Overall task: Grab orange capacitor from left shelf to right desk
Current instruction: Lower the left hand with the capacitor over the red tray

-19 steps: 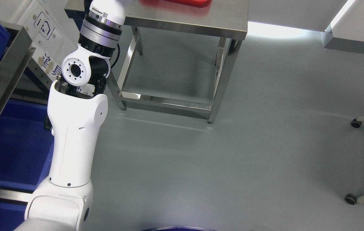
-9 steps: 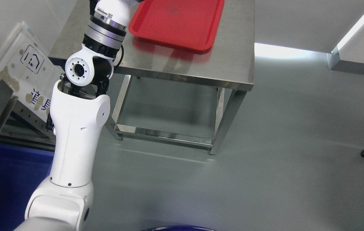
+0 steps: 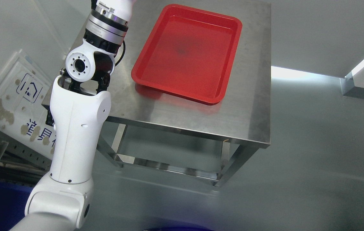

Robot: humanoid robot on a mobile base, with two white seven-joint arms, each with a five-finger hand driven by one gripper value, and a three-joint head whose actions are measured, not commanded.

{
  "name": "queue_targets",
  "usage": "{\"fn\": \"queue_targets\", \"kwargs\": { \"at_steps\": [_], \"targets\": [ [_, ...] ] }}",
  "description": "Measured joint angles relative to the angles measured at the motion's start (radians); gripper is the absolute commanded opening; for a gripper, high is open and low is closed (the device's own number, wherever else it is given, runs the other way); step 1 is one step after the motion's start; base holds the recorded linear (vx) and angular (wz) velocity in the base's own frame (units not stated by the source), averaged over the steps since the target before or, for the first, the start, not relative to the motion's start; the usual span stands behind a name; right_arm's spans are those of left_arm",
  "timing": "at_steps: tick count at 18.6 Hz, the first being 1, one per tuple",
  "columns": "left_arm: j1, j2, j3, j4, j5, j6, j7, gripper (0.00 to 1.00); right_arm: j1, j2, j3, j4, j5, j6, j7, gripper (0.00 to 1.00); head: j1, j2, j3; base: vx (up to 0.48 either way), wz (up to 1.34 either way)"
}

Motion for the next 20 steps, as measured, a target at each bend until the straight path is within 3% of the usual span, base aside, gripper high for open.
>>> {"fn": "queue_targets", "kwargs": {
  "at_steps": [11, 20],
  "targets": [
    [-0.009, 0.012, 0.011, 0.002, -0.003, 0.19, -0.012, 0.03, 0.0, 0.0, 0.0, 0.0, 0.0, 0.001, 0.0, 1.0, 0.0, 0.0, 0.0, 0.072, -0.05],
    [0.128, 0.063, -0.043, 0.03, -0.051, 0.212, -0.077, 0.04, 0.0, 0.0, 0.0, 0.0, 0.0, 0.004, 0.0, 1.0, 0.0, 0.0, 0.0, -0.012, 0.01]
  ]
}}
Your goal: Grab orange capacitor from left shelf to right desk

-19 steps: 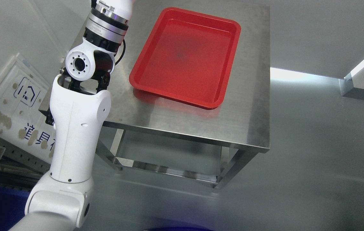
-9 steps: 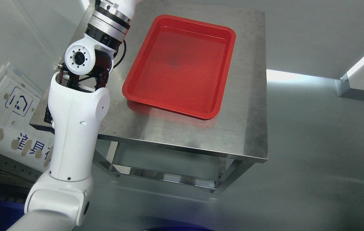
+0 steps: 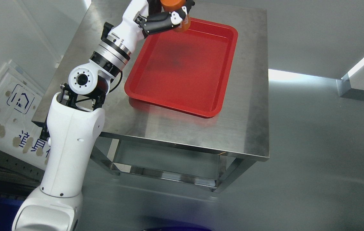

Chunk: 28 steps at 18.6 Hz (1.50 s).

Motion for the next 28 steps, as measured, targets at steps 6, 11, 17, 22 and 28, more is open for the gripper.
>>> {"fn": "queue_targets", "kwargs": {
  "at_steps": [6, 11, 17, 22, 28],
  "targets": [
    [0.045, -0.027, -0.047, 0.066, -0.097, -0.055, 0.014, 0.05, 0.0, 0.0, 0.0, 0.0, 0.0, -0.003, 0.0, 1.0, 0.0, 0.0, 0.0, 0.0, 0.0],
    [0.056, -0.041, -0.088, 0.131, -0.126, -0.093, 0.049, 0.18, 0.0, 0.0, 0.0, 0.0, 0.0, -0.004, 0.0, 1.0, 0.0, 0.0, 0.0, 0.0, 0.0],
    [0.032, -0.051, -0.112, 0.181, -0.139, -0.101, 0.067, 0.53, 0.0, 0.0, 0.0, 0.0, 0.0, -0.004, 0.0, 1.0, 0.0, 0.0, 0.0, 0.0, 0.0],
    [-0.007, -0.055, -0.095, 0.198, -0.143, -0.102, 0.067, 0.85, 0.0, 0.0, 0.0, 0.0, 0.0, -0.004, 0.0, 1.0, 0.0, 0.0, 0.0, 0.0, 0.0],
    [-0.071, -0.059, -0.001, 0.19, -0.145, -0.096, 0.106, 1.0, 0.0, 0.0, 0.0, 0.0, 0.0, -0.009, 0.0, 1.0, 0.0, 0.0, 0.0, 0.0, 0.0]
  ]
}}
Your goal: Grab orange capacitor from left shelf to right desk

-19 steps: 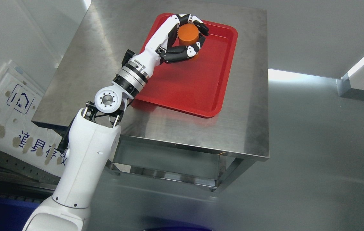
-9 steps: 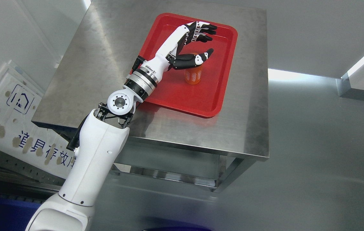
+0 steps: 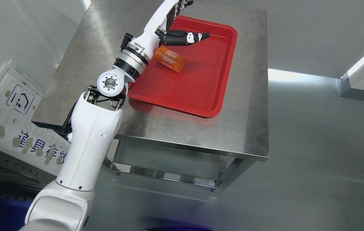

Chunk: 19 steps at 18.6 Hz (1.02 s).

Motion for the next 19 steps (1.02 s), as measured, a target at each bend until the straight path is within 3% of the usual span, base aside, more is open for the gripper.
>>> {"fn": "queue_targets", "kwargs": {
  "at_steps": [10, 19],
  "targets": [
    [0.074, 0.016, 0.232, -0.095, -0.001, 0.061, 0.031, 1.0, 0.0, 0.0, 0.0, 0.0, 0.0, 0.005, 0.0, 1.0, 0.0, 0.0, 0.0, 0.0, 0.0],
    [0.232, 0.056, 0.325, -0.16, -0.001, 0.081, 0.023, 1.0, 0.0, 0.0, 0.0, 0.0, 0.0, 0.005, 0.0, 1.0, 0.0, 0.0, 0.0, 0.0, 0.0]
  ]
}}
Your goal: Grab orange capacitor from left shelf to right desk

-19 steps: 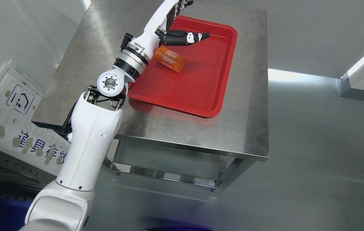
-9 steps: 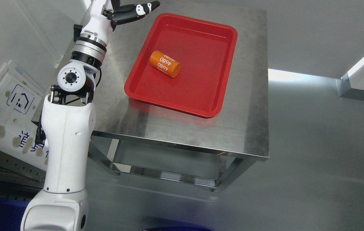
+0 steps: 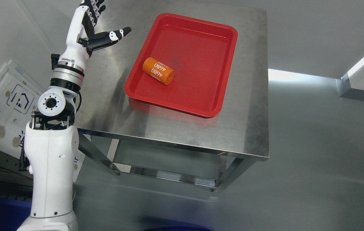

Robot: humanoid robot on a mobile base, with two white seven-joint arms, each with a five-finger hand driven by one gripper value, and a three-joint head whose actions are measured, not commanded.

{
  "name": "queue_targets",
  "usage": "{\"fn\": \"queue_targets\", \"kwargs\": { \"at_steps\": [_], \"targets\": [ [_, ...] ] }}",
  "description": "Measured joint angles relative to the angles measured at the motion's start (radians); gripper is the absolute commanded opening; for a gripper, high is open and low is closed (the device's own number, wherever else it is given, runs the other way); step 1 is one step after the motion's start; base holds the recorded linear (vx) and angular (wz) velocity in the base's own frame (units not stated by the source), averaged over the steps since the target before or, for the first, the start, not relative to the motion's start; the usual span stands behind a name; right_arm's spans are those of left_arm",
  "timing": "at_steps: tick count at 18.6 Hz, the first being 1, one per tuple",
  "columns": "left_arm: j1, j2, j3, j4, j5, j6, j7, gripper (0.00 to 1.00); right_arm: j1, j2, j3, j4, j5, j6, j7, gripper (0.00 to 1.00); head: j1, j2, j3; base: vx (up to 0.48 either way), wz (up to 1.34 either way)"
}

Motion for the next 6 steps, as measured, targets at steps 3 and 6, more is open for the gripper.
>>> {"fn": "queue_targets", "kwargs": {
  "at_steps": [3, 6],
  "targets": [
    [0.019, 0.005, 0.016, -0.012, 0.0, 0.0, 0.0, 1.0, 0.0, 0.0, 0.0, 0.0, 0.0, 0.0, 0.0, 1.0, 0.0, 0.0, 0.0, 0.0, 0.0],
    [0.031, 0.009, 0.03, -0.022, 0.0, 0.003, 0.0, 1.0, 0.0, 0.0, 0.0, 0.0, 0.0, 0.0, 0.0, 1.0, 0.0, 0.0, 0.0, 0.0, 0.0]
  ]
}}
